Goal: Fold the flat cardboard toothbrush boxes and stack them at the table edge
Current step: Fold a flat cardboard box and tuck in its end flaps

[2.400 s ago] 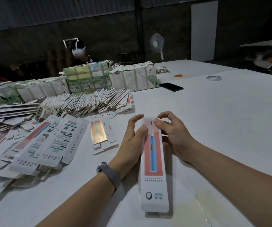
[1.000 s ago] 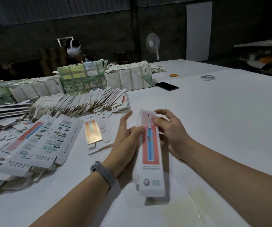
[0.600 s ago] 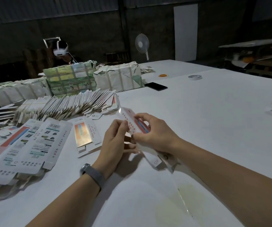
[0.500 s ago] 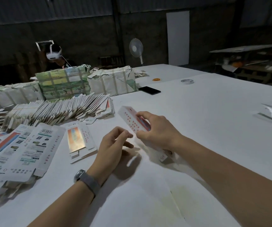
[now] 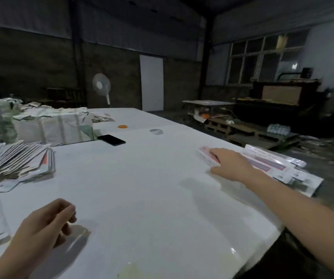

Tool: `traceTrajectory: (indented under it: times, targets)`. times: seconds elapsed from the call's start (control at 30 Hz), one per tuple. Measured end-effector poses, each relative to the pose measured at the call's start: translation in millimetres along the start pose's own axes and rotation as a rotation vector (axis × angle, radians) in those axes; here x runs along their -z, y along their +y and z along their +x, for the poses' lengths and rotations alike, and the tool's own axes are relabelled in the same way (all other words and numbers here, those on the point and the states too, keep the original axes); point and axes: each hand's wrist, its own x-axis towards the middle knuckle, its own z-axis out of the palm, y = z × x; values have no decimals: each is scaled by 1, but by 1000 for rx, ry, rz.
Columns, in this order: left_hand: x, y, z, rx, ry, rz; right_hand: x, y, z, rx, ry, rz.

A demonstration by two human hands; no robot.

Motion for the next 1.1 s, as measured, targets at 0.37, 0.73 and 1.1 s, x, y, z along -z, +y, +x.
traceTrajectory:
  times: [0.37,0.73,1.1]
  targets:
    - [18,-47,15,95,-37,7,-24,72,5,-163,92,-438]
    - [-12,31,-12,-50,22,136,-33,-134,-20,295,44,322]
    - [-13,44,-16,-145,138,253,-79,-284,-60,604,24,667]
